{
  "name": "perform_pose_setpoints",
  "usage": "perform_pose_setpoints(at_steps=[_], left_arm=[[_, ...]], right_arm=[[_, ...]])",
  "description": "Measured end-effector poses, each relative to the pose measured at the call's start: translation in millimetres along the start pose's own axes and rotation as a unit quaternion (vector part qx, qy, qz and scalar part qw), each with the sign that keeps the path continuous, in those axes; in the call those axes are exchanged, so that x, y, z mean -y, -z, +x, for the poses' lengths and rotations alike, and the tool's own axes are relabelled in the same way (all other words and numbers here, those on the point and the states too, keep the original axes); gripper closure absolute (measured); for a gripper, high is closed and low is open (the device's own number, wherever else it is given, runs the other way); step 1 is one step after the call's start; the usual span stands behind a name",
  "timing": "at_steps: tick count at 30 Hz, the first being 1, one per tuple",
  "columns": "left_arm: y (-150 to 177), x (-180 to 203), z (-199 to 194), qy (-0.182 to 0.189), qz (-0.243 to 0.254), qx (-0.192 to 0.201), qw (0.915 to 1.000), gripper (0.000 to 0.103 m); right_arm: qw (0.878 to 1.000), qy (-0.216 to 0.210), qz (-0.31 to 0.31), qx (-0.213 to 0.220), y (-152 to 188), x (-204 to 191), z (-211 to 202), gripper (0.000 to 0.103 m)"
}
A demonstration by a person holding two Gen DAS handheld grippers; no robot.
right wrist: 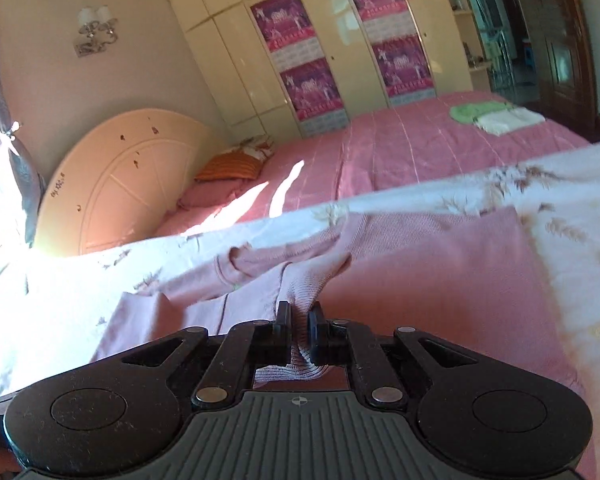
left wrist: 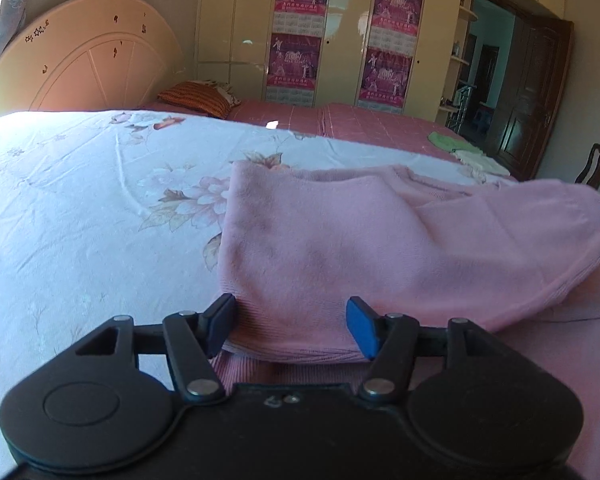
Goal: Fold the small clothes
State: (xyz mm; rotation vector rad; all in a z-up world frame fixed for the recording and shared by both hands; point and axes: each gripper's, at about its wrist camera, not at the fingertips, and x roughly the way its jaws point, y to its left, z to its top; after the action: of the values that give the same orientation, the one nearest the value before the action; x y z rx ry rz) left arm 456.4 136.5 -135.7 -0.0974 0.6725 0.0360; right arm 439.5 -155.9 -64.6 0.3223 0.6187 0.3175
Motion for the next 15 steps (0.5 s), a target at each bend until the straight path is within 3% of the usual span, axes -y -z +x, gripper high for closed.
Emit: perform_pose_setpoints(at_steps=[4, 5, 6, 7, 8, 12, 13, 14, 15], left_arm=[[1.9, 0.4, -2.9, 0.005, 0.008, 0.004, 1.0000, 0.043], [1.6, -1.8, -4.0, 0.008, 0.005, 0.005, 0.9999, 0.043], [1.0, -4.2, -5.7, 0.012, 0.000, 0.010, 0.9999, 0.043], [-0.8, -6.1, -7.1, 0.016, -0.007, 0.018, 0.9997, 0.043], [-1.9, -8.1, -8.3, 0.021, -0.014, 0.026, 0.9993, 0.043], [-5.0, -6.0, -1.9, 0.014, -0.016, 0.020, 0.9996, 0.043], [-4.1, -5.0, -0.7, 0.013, -0.017, 0.017, 0.9996, 0.043], [-3.1, -4.6, -0.7, 0.013, -0.016, 0.017, 0.9996, 0.043], [-2.1, -4.5, -0.8, 0.011, -0.015, 0.019, 0.9997, 0.043]], right_arm=[[0.994, 0.032, 0.035, -0.102, 24.0, 28.8, 40.2, 0.095], [0.994, 0.030, 0.040, -0.098, 26.0, 31.2, 39.8, 0.089], [0.996, 0.031, 0.040, -0.079, 24.7, 31.0, 35.6, 0.079], [0.998, 0.029, 0.039, -0.051, 21.1, 31.0, 30.8, 0.049], [0.998, 0.023, 0.042, -0.037, 16.5, 32.2, 30.9, 0.045], [0.996, 0.024, 0.067, -0.055, -0.2, 44.0, 63.2, 0.046], [0.994, 0.040, 0.068, -0.078, -1.4, 47.1, 76.3, 0.052], [0.992, 0.056, 0.064, -0.092, -3.2, 48.0, 84.7, 0.067], [0.992, 0.061, 0.048, -0.095, -6.9, 45.0, 87.0, 0.076]])
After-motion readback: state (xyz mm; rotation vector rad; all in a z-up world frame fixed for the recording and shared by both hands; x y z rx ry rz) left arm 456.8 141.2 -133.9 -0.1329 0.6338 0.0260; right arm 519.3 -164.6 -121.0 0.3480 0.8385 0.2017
